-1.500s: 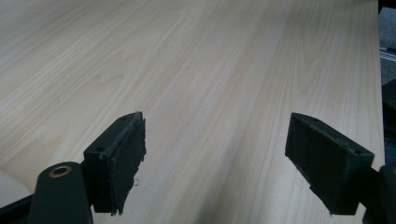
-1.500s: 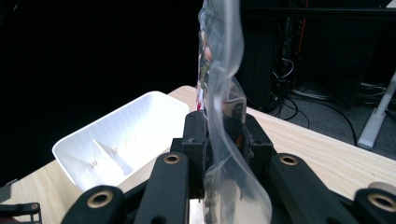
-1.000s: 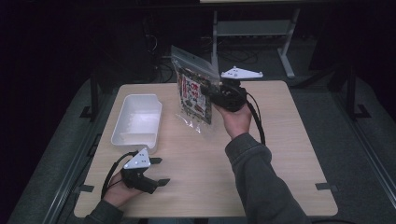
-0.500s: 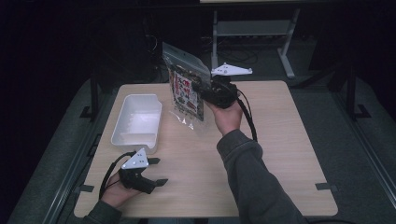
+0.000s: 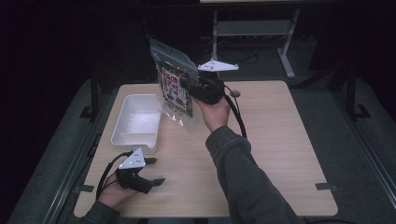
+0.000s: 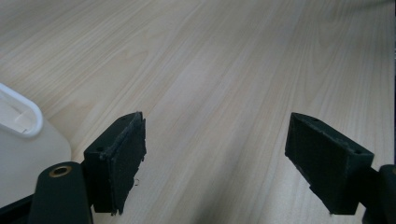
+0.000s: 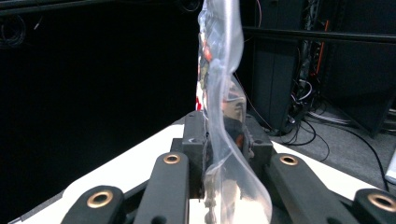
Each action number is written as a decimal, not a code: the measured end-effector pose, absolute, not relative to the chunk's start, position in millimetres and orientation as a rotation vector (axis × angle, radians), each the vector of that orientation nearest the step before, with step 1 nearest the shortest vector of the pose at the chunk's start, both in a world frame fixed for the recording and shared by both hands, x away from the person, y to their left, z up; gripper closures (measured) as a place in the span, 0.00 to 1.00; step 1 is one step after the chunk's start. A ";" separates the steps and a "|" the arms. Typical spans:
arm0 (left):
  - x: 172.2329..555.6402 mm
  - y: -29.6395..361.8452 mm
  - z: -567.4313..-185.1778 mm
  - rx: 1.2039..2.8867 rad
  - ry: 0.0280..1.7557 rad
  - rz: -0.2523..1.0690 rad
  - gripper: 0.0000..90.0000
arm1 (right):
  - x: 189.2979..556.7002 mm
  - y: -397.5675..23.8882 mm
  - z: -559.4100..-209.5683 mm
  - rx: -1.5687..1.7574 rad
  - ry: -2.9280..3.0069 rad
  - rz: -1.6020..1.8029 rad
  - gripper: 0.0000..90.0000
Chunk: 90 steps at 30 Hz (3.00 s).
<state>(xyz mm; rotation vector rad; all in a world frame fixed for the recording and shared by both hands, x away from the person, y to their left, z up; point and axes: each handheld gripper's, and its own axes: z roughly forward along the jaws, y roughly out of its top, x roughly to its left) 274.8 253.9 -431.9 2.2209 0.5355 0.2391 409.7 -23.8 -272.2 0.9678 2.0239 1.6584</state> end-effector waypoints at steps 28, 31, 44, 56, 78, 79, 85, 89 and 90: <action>278.7 267.9 -434.8 2.232 0.573 0.246 0.22 | 424.1 23.6 -282.2 0.932 2.026 1.687 0.84; 278.5 269.4 -434.9 2.224 0.582 0.243 0.22 | 425.2 30.0 -286.0 0.924 2.029 1.689 0.84; 279.4 274.0 -435.8 2.227 0.588 0.237 0.22 | 435.5 67.6 -297.6 0.959 2.004 1.709 0.84; 282.0 279.7 -437.8 2.227 0.607 0.238 0.22 | 441.8 101.4 -310.5 1.014 1.984 1.698 0.84; 283.6 279.6 -438.5 2.240 0.594 0.233 0.22 | 450.9 123.5 -347.0 1.097 1.951 1.651 0.83; 283.7 279.7 -438.7 2.239 0.594 0.232 0.22 | 450.8 124.3 -347.0 1.098 1.950 1.648 0.83; 283.8 279.0 -438.9 2.241 0.592 0.231 0.22 | 449.6 126.9 -348.2 1.112 1.920 1.649 0.83; 284.0 279.0 -438.9 2.241 0.591 0.229 0.22 | 449.0 128.3 -349.1 1.125 1.908 1.650 0.84; 284.0 279.0 -438.9 2.241 0.590 0.229 0.22 | 449.3 128.5 -349.6 1.128 1.908 1.649 0.84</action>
